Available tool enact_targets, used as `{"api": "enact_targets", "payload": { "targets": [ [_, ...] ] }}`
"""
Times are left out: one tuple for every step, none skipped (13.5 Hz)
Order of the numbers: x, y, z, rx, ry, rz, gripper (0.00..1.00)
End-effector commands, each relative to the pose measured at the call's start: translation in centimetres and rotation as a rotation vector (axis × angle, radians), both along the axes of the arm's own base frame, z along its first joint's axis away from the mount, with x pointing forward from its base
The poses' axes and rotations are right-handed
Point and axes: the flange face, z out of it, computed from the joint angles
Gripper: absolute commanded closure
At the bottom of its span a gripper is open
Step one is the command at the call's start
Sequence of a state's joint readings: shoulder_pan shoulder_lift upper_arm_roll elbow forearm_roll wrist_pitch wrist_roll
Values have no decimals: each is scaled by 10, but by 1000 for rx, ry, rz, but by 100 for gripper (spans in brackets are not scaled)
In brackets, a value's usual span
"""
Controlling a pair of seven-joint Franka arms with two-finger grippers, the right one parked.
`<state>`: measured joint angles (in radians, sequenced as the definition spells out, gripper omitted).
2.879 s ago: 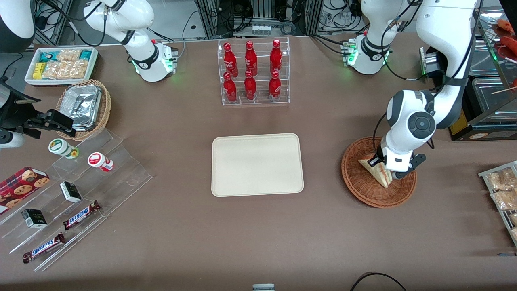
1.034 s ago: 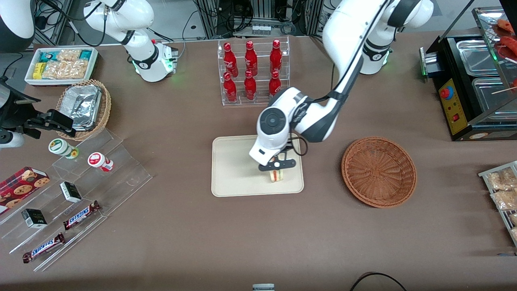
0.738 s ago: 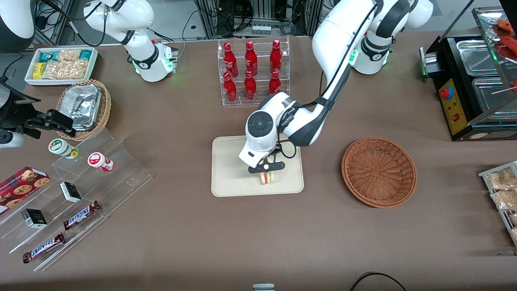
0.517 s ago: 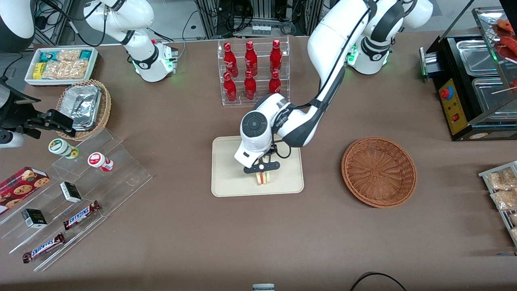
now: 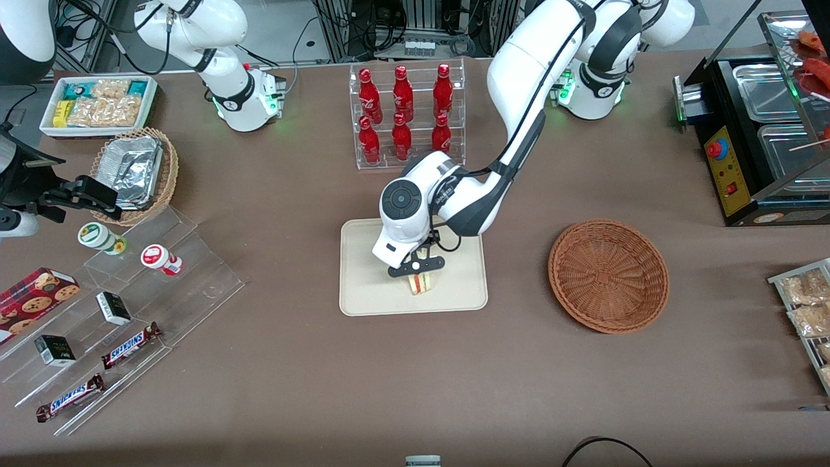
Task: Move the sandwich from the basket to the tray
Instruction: 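Lower the sandwich onto the tray and open the left gripper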
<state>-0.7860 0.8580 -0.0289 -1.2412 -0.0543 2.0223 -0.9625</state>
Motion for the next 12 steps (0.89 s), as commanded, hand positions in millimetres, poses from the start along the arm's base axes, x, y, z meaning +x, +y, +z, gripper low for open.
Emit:
{"api": "enact_targets", "payload": {
  "targets": [
    [3, -6, 6, -4, -23, 16, 0],
    [4, -6, 13, -8, -25, 16, 0],
    [5, -5, 19, -11, -27, 17, 0],
    [5, -5, 32, -15, -29, 19, 0],
    [5, -3, 43, -15, -30, 17, 0],
    [6, 0, 60, -15, -29, 17, 0],
    [6, 3, 77, -16, -27, 13, 0],
    [9, 10, 95, -17, -24, 21, 0],
    [17, 22, 112, -22, -24, 18, 0],
    [15, 24, 124, -27, -23, -11, 0],
    [15, 27, 133, -28, -25, -33, 0],
    [20, 33, 139, -30, -30, -36, 0]
  ]
}}
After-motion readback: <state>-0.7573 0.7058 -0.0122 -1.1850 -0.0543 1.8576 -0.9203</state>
